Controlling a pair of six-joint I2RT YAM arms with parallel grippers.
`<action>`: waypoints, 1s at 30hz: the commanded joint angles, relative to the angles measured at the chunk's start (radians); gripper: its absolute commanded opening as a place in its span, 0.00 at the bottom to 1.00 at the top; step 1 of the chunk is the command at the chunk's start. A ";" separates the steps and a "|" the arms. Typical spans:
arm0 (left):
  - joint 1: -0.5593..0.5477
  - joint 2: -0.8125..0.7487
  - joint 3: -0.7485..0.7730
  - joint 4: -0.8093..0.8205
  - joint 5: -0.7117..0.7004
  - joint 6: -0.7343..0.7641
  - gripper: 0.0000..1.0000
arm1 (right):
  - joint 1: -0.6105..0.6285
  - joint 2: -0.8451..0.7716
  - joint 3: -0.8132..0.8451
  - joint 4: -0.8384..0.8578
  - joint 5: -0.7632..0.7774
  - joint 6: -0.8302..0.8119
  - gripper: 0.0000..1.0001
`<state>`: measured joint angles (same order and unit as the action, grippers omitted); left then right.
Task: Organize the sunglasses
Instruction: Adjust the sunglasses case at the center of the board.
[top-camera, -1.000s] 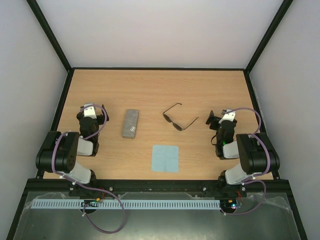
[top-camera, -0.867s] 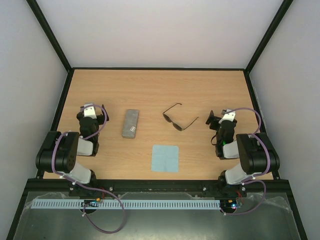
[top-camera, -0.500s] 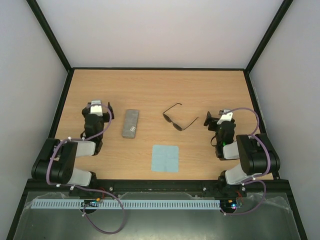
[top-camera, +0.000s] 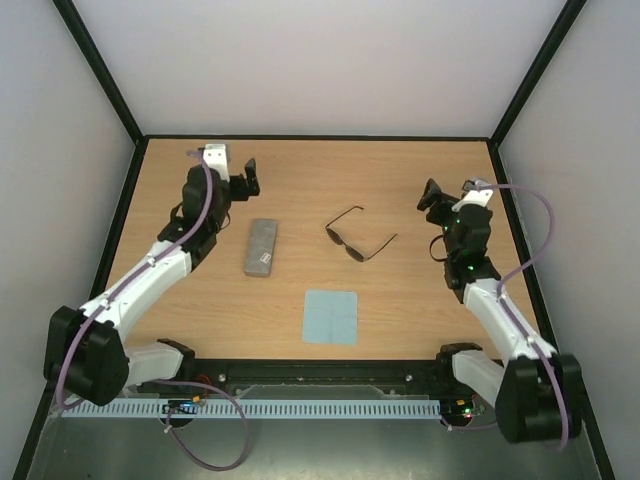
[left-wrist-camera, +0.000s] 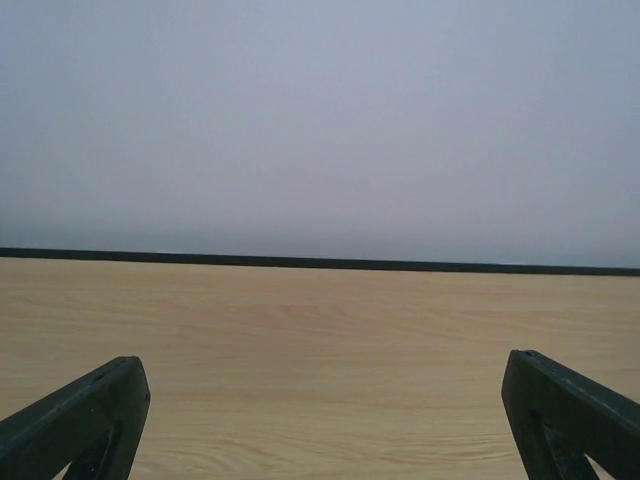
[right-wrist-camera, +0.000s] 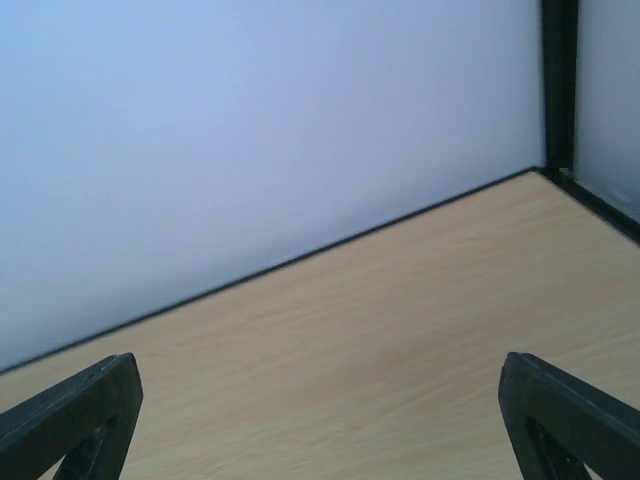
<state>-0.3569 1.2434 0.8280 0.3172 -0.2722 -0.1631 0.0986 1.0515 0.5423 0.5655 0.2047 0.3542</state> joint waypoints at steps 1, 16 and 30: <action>-0.019 0.003 0.160 -0.386 0.084 -0.183 0.99 | 0.004 -0.135 0.036 -0.203 -0.234 0.128 0.99; 0.059 0.059 0.121 -0.539 0.118 -0.302 1.00 | 0.007 -0.123 0.013 -0.161 -0.704 0.418 0.99; -0.156 0.413 0.205 -0.796 -0.373 -0.495 0.99 | 0.196 0.123 0.089 -0.274 -0.679 0.388 0.99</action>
<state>-0.4759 1.5154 1.0058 -0.3828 -0.5159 -0.5598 0.2710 1.1656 0.5842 0.3546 -0.4915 0.7578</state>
